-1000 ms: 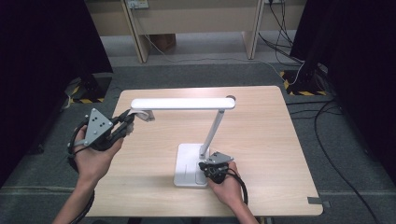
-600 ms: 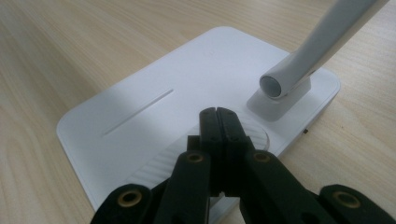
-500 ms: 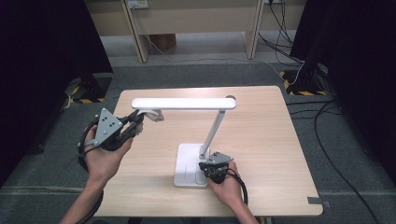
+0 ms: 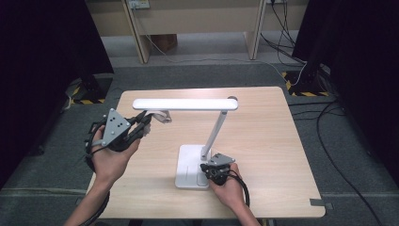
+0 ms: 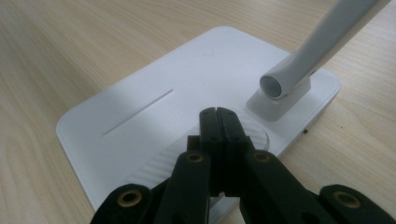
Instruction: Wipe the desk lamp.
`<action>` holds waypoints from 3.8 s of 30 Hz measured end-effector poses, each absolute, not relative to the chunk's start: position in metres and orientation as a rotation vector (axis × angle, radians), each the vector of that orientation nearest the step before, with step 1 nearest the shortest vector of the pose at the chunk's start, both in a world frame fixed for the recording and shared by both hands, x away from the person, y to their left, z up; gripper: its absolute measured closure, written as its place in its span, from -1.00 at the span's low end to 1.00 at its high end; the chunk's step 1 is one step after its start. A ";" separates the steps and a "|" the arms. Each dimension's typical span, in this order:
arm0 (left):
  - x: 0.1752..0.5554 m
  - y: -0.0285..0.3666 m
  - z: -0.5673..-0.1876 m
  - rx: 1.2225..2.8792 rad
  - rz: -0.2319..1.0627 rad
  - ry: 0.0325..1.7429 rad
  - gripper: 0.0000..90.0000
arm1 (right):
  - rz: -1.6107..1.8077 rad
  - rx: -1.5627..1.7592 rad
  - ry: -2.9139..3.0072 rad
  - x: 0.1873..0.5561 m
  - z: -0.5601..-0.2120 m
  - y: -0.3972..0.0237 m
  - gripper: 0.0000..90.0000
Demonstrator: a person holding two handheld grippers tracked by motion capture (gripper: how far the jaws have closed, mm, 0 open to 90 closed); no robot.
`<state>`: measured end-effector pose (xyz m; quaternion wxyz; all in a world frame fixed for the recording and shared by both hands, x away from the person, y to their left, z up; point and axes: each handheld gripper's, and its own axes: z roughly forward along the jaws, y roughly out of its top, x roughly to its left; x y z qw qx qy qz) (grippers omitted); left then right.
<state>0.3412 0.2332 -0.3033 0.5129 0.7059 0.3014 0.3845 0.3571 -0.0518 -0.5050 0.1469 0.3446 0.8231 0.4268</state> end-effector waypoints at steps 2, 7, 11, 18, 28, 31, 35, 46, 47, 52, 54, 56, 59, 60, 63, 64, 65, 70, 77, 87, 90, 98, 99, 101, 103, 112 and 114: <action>0.342 0.231 -0.304 1.700 0.924 0.722 0.81 | 1.228 0.994 2.368 0.357 -0.505 -0.052 1.00; 0.342 0.226 -0.304 1.705 0.918 0.713 0.81 | 1.228 0.991 2.366 0.357 -0.505 -0.052 1.00; 0.343 0.221 -0.304 1.708 0.911 0.705 0.81 | 1.227 0.991 2.366 0.357 -0.505 -0.052 1.00; 0.344 0.216 -0.304 1.715 0.907 0.697 0.81 | 1.227 0.993 2.364 0.356 -0.505 -0.051 1.00; 0.345 0.208 -0.305 1.712 0.899 0.686 0.81 | 1.227 0.992 2.364 0.356 -0.505 -0.051 1.00; 0.345 0.206 -0.305 1.715 0.894 0.684 0.81 | 1.230 0.993 2.363 0.356 -0.505 -0.051 1.00; 0.346 0.203 -0.304 1.720 0.890 0.676 0.81 | 1.230 0.994 2.363 0.356 -0.505 -0.051 1.00; 0.346 0.197 -0.304 1.724 0.884 0.668 0.81 | 1.230 0.991 2.360 0.356 -0.506 -0.051 1.00; 0.346 0.196 -0.304 1.724 0.884 0.667 0.81 | 1.230 0.991 2.360 0.356 -0.506 -0.051 1.00; 0.347 0.192 -0.304 1.730 0.883 0.660 0.81 | 1.231 0.991 2.360 0.356 -0.506 -0.051 1.00; 0.348 0.191 -0.304 1.731 0.881 0.657 0.81 | 1.231 0.992 2.359 0.356 -0.506 -0.051 1.00; 0.348 0.190 -0.304 1.731 0.879 0.656 0.81 | 1.231 0.990 2.359 0.356 -0.506 -0.051 1.00; 0.348 0.189 -0.304 1.731 0.878 0.656 0.81 | 1.231 0.989 2.359 0.356 -0.506 -0.051 1.00; 0.348 0.188 -0.304 1.732 0.878 0.654 0.81 | 1.228 0.988 2.359 0.356 -0.506 -0.051 1.00; 0.348 0.187 -0.304 1.733 0.879 0.652 0.81 | 1.228 0.989 2.360 0.356 -0.506 -0.051 1.00; 0.349 0.186 -0.304 1.734 0.879 0.651 0.81 | 1.228 0.989 2.359 0.356 -0.506 -0.051 1.00; 0.349 0.186 -0.304 1.734 0.879 0.651 0.81 | 1.228 0.989 2.360 0.356 -0.506 -0.051 1.00; 0.349 0.183 -0.304 1.736 0.877 0.646 0.81 | 1.228 0.990 2.360 0.356 -0.506 -0.051 1.00; 0.350 0.179 -0.304 1.733 0.876 0.646 0.81 | 1.231 0.988 2.360 0.356 -0.506 -0.051 1.00; 0.351 0.174 -0.305 1.739 0.873 0.636 0.81 | 1.228 0.986 2.356 0.356 -0.506 -0.051 1.00; 0.351 0.174 -0.305 1.739 0.869 0.636 0.81 | 1.228 0.987 2.357 0.356 -0.506 -0.051 1.00; 0.352 0.169 -0.305 1.741 0.865 0.630 0.81 | 1.229 0.988 2.356 0.356 -0.506 -0.051 1.00; 0.352 0.169 -0.305 1.741 0.865 0.630 0.81 | 1.229 0.988 2.356 0.356 -0.506 -0.051 1.00; 0.352 0.168 -0.305 1.741 0.864 0.630 0.81 | 1.228 0.989 2.357 0.356 -0.506 -0.051 1.00; 0.353 0.167 -0.305 1.741 0.862 0.628 0.81 | 1.228 0.989 2.356 0.356 -0.506 -0.051 1.00; 0.354 0.163 -0.305 1.742 0.855 0.624 0.81 | 1.232 0.989 2.355 0.356 -0.506 -0.051 1.00; 0.354 0.161 -0.305 1.743 0.855 0.624 0.81 | 1.227 0.989 2.354 0.356 -0.506 -0.051 1.00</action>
